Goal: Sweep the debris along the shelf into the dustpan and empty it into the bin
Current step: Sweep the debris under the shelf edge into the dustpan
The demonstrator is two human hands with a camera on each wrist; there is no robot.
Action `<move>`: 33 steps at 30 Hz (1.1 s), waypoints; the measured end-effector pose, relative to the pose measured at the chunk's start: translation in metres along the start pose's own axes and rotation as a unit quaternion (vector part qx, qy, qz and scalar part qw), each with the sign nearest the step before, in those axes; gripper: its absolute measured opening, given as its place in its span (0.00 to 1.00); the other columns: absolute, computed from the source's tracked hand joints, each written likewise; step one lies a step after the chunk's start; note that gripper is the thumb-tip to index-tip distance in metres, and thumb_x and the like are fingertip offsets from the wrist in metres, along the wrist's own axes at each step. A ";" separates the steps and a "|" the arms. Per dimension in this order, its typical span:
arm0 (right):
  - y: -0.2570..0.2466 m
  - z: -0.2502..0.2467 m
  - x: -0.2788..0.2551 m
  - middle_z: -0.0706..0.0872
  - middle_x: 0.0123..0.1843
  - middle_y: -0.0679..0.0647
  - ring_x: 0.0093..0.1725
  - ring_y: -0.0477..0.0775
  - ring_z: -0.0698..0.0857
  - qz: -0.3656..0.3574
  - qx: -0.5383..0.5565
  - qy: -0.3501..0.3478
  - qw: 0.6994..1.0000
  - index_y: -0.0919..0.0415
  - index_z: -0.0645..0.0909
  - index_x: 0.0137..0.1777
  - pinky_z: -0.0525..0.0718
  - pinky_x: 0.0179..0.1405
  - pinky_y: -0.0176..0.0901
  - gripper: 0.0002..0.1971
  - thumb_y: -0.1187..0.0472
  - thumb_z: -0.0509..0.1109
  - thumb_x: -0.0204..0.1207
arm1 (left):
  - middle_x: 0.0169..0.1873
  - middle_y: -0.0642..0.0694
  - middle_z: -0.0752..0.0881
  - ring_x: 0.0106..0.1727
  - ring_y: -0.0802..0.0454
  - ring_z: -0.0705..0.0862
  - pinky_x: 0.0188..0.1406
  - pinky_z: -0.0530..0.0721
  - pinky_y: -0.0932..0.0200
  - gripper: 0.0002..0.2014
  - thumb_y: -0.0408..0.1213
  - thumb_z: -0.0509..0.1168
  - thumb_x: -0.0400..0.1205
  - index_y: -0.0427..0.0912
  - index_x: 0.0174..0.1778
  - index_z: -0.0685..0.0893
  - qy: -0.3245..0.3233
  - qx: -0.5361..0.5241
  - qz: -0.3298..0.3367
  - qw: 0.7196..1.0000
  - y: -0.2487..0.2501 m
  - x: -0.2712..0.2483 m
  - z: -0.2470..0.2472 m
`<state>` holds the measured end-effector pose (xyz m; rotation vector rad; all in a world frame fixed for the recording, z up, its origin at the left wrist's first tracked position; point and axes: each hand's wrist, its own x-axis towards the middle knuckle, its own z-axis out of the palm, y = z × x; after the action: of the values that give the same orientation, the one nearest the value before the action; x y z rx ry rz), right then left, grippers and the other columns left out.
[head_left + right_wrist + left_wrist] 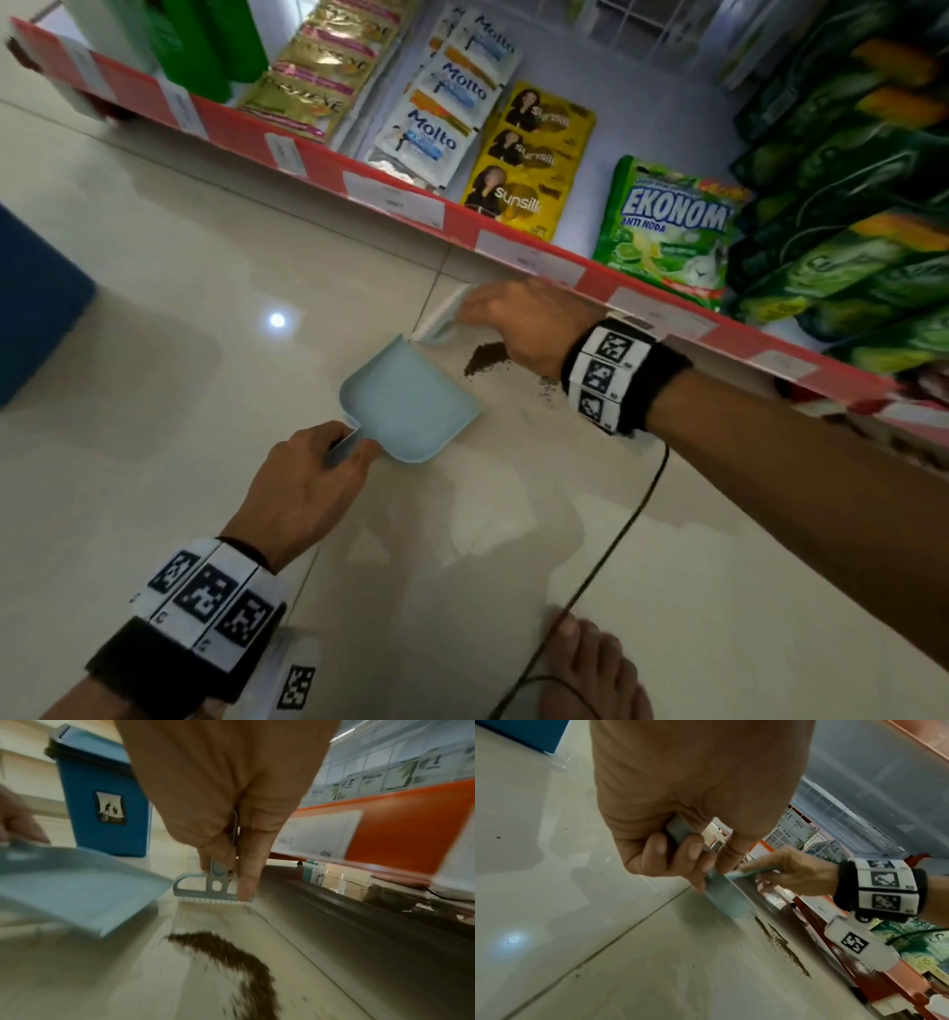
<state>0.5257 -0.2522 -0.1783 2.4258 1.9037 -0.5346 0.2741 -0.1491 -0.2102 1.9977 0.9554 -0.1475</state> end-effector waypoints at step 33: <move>0.015 0.027 -0.139 0.89 0.37 0.56 0.32 0.61 0.83 0.281 0.056 0.212 0.934 0.56 0.87 0.53 0.83 0.36 0.48 0.11 0.68 0.67 0.75 | 0.20 0.53 0.73 0.22 0.57 0.70 0.22 0.66 0.64 0.19 0.49 0.65 0.80 0.44 0.28 0.71 -0.032 -0.006 0.061 0.998 0.010 -0.009 0.040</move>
<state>0.5053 -0.3928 -0.1690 3.1700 1.1660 -0.0938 0.2841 -0.1875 -0.2232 2.0213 0.7912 -0.1364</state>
